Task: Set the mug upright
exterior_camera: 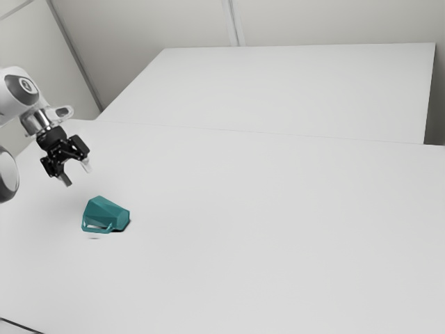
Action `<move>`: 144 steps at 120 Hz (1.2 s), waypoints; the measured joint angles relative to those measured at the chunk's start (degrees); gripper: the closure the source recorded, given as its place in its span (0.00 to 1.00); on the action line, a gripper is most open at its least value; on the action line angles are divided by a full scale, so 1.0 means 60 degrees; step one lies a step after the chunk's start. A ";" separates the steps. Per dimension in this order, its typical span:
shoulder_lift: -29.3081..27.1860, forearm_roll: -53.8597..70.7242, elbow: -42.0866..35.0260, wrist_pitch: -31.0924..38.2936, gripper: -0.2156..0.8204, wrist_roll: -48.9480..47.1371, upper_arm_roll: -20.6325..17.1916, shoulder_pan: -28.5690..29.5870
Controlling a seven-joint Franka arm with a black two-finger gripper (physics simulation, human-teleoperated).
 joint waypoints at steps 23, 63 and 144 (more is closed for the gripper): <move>0.0304 -0.0493 -0.0697 0.0132 0.21 0.0822 0.0001 0.0247; 0.0488 -0.0982 -0.1188 0.0518 0.21 0.2072 0.0007 0.0513; 0.0421 -0.2160 -0.2037 0.0769 0.21 0.3478 -0.0002 0.0564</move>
